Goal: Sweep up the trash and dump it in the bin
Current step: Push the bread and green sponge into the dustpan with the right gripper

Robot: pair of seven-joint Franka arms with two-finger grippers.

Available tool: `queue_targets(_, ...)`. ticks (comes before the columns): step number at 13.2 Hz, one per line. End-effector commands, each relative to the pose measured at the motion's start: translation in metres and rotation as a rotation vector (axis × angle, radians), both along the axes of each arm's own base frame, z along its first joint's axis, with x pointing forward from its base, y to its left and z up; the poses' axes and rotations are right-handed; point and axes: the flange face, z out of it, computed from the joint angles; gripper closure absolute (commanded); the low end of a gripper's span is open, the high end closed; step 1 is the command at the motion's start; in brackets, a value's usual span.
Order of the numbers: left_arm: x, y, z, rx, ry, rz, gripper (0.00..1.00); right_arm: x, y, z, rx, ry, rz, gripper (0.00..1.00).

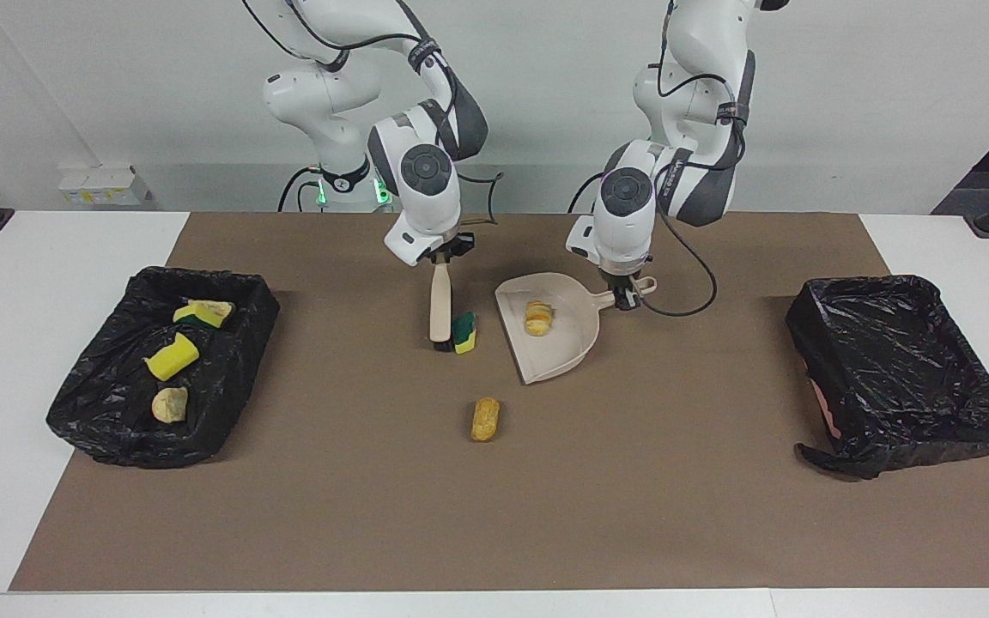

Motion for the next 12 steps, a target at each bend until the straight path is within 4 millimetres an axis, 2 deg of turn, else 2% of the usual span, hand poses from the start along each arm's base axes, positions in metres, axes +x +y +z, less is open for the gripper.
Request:
queue_targets(1,-0.015,-0.004,0.01,0.046,0.027,0.007,1.0,-0.011,0.027,-0.002,0.066,-0.017,-0.009,1.0)
queue_targets(2,-0.02,-0.008,0.011,0.057,0.029,0.019,1.0,-0.017,0.038,-0.009,0.064,-0.006,0.003,1.0)
queue_targets(4,-0.024,-0.011,0.01,0.063,0.018,0.043,1.0,-0.016,0.052,-0.018,0.103,-0.009,0.0,1.0)
queue_targets(5,-0.025,-0.011,0.01,0.058,0.01,0.042,1.0,-0.013,0.063,-0.014,0.149,-0.008,-0.001,1.0)
queue_targets(7,-0.022,-0.013,0.01,0.042,-0.008,0.039,1.0,-0.011,0.103,0.007,0.233,0.0,0.03,1.0)
queue_targets(8,-0.019,-0.012,0.009,0.028,-0.023,0.041,1.0,-0.005,0.111,0.014,0.252,0.005,0.028,1.0)
queue_targets(10,-0.011,-0.011,0.008,0.0,-0.055,0.046,1.0,0.0,0.118,0.029,0.259,0.041,0.039,1.0)
queue_targets(12,-0.005,-0.003,0.007,-0.001,-0.056,0.064,1.0,0.015,0.102,0.045,0.245,0.045,0.025,1.0)
